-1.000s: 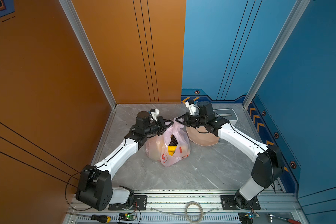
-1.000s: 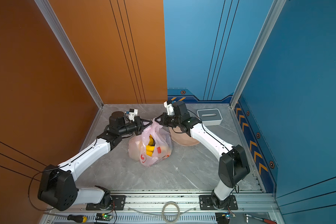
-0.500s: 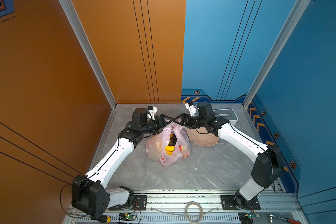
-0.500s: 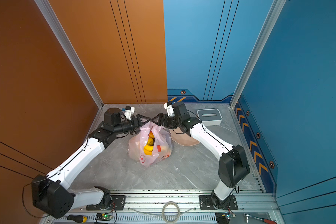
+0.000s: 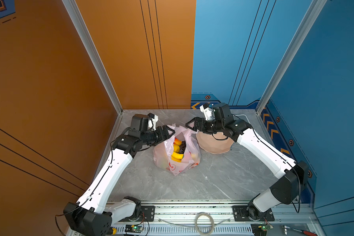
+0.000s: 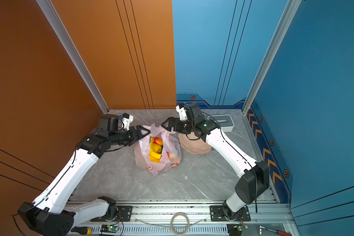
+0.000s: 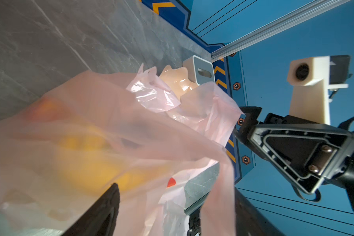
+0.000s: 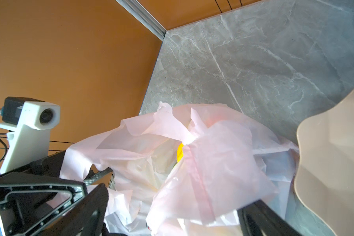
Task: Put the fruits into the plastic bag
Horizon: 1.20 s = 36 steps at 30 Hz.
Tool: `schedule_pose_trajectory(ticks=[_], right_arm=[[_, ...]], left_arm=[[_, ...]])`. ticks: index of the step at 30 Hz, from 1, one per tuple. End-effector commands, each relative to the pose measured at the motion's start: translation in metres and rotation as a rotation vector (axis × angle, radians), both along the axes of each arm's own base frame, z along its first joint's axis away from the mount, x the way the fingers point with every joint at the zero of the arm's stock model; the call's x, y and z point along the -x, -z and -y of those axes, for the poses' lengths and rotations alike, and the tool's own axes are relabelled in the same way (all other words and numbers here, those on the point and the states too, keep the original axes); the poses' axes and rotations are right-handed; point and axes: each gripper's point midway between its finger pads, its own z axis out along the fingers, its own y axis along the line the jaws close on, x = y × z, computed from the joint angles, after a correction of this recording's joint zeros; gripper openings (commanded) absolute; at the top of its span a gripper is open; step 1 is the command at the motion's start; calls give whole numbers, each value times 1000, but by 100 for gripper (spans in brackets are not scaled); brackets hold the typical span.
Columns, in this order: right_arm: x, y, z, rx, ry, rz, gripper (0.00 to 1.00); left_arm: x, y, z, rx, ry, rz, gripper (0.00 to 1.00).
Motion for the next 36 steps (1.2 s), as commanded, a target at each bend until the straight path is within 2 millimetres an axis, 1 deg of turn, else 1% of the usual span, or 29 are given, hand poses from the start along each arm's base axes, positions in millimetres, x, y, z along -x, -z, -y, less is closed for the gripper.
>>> schedule_pose_trajectory(ticks=[1,2,9,15,19,22,25,29,32,36], right_arm=[[17,-7,17,73,-7,-8,96],[20,-9,19,79,-10,-8,98],[40,-26,36,96,-15,18,100],[56,-31,56,136,-16,21,100],[63,-30,79,196,19,34,100],[68,-30,95,222,48,41,100],[72,-31,114,257,85,52,100],[75,-33,142,357,145,87,100],[77,-32,159,424,177,107,100],[78,-34,176,486,225,143,100]], left_arm=[[15,-14,-17,-81,-4,39,80],[18,-17,-21,-95,-9,45,80],[35,-28,-44,-108,-44,64,81],[51,-33,-65,-123,-79,68,81],[62,-35,-78,-127,-114,79,81],[68,-37,-87,-165,-143,98,81],[73,-37,-98,-223,-174,111,81],[79,-37,-117,-333,-229,133,82],[82,-37,-131,-402,-270,141,82],[83,-36,-149,-487,-335,148,83]])
